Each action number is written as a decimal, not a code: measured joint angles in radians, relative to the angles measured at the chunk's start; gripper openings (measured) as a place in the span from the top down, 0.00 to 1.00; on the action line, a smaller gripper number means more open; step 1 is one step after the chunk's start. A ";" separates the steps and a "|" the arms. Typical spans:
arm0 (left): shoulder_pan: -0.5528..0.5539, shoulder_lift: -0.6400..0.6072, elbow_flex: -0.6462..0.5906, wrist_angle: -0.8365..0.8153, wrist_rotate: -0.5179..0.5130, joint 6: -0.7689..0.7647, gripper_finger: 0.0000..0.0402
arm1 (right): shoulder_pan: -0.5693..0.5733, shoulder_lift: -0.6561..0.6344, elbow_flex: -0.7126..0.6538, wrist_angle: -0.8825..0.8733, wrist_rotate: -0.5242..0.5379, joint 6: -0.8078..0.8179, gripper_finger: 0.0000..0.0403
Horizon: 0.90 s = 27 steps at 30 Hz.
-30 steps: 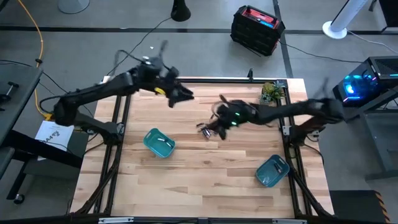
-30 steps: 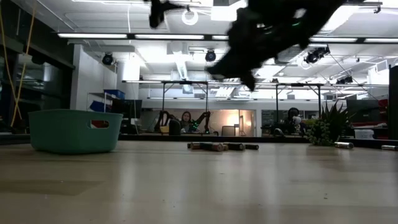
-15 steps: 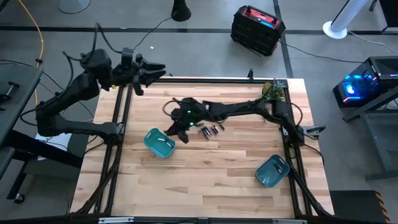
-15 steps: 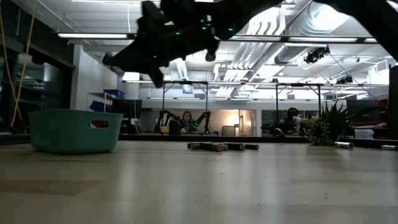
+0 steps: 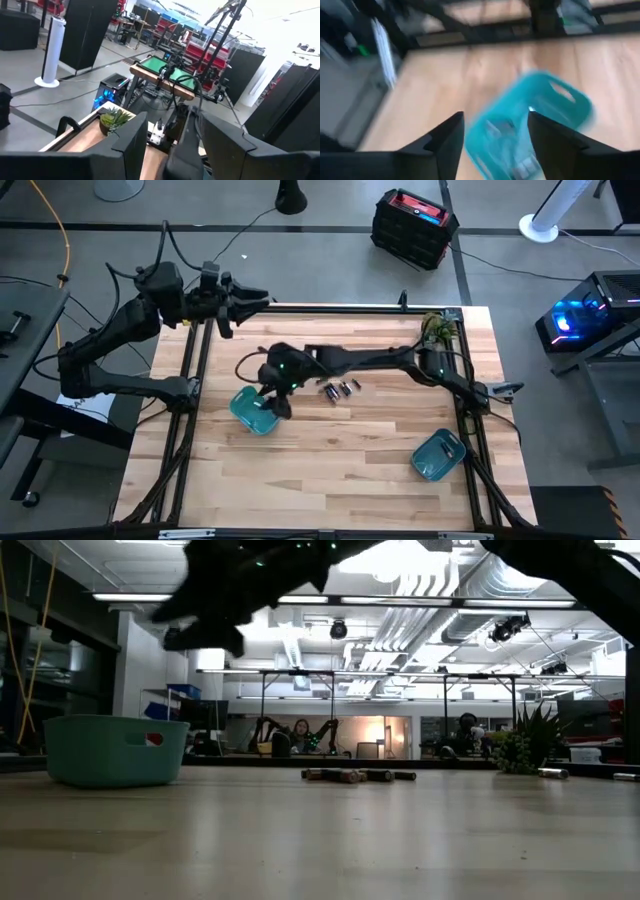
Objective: Sort batteries
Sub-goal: Put the silver battery into the green bin
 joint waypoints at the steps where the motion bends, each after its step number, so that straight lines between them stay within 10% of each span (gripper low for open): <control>1: 0.000 0.000 0.000 -0.001 0.000 0.001 0.57 | -0.011 0.000 0.024 -0.076 0.006 -0.038 0.44; 10: 0.000 0.000 0.000 -0.011 0.000 0.028 0.57 | -0.127 -0.018 -0.093 -0.620 -0.009 -0.200 0.45; 17: 0.000 0.000 0.000 -0.014 0.000 0.037 0.57 | -0.188 -0.298 -0.603 -0.430 0.018 -0.071 0.45; 27: 0.005 0.007 0.000 -0.008 -0.004 0.062 0.57 | -0.262 -0.894 -1.286 -0.280 0.440 0.582 0.46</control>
